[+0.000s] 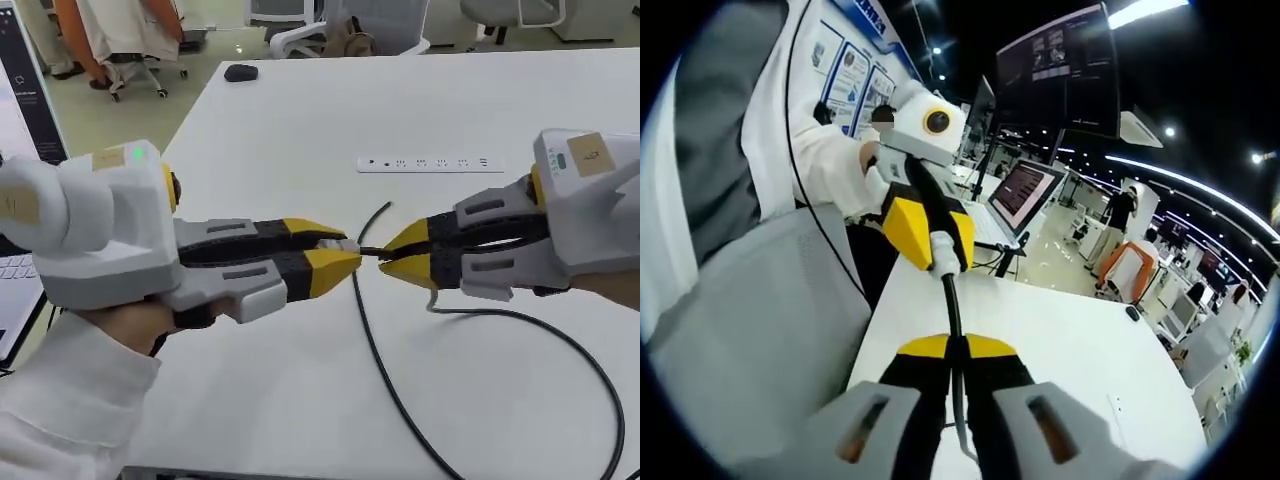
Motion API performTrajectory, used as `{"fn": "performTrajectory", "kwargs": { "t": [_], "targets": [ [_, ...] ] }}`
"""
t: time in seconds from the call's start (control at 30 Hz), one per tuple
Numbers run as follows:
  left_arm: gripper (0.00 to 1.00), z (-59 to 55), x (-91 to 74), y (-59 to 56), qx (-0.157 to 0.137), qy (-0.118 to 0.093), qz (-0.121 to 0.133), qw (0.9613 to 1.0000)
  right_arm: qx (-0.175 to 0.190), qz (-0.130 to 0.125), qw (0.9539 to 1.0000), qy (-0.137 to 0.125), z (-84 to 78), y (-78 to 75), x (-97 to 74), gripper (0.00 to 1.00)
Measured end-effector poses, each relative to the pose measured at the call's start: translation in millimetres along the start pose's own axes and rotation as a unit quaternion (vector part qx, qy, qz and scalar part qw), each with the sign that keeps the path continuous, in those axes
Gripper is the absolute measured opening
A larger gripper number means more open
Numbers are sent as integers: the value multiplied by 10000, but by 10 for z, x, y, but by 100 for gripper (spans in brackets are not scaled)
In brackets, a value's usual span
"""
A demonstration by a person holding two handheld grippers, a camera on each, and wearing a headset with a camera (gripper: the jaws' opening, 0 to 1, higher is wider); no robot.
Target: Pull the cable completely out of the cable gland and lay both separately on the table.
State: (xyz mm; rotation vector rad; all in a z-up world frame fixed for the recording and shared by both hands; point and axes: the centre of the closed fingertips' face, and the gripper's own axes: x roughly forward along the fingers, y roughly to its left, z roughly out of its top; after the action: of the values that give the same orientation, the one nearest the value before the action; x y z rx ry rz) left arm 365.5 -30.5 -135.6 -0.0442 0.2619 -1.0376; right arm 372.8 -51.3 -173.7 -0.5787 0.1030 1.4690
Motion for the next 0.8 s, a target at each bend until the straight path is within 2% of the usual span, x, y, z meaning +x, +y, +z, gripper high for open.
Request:
{"fn": "performTrajectory", "kwargs": {
  "t": [0.17,0.43,0.53,0.73,0.8],
  "targets": [
    [16,-30,-107,57,-156,-48,88,9998,9,-36,9995,328,-204,-64,-27,2],
    [16,-50,-271,195,-204,-120,323,9992,222,-36,9981,573,-513,-171,-6,2],
    [17,-76,-329,255,-263,-172,442,9985,232,-87,9966,786,-706,-236,29,2],
    [17,-181,-420,364,-411,-209,632,9969,515,-109,9935,1011,-1019,-331,166,2],
    [17,-226,-435,396,-492,-215,686,9962,521,-115,9903,1280,-1195,-343,244,2]
  ]
}}
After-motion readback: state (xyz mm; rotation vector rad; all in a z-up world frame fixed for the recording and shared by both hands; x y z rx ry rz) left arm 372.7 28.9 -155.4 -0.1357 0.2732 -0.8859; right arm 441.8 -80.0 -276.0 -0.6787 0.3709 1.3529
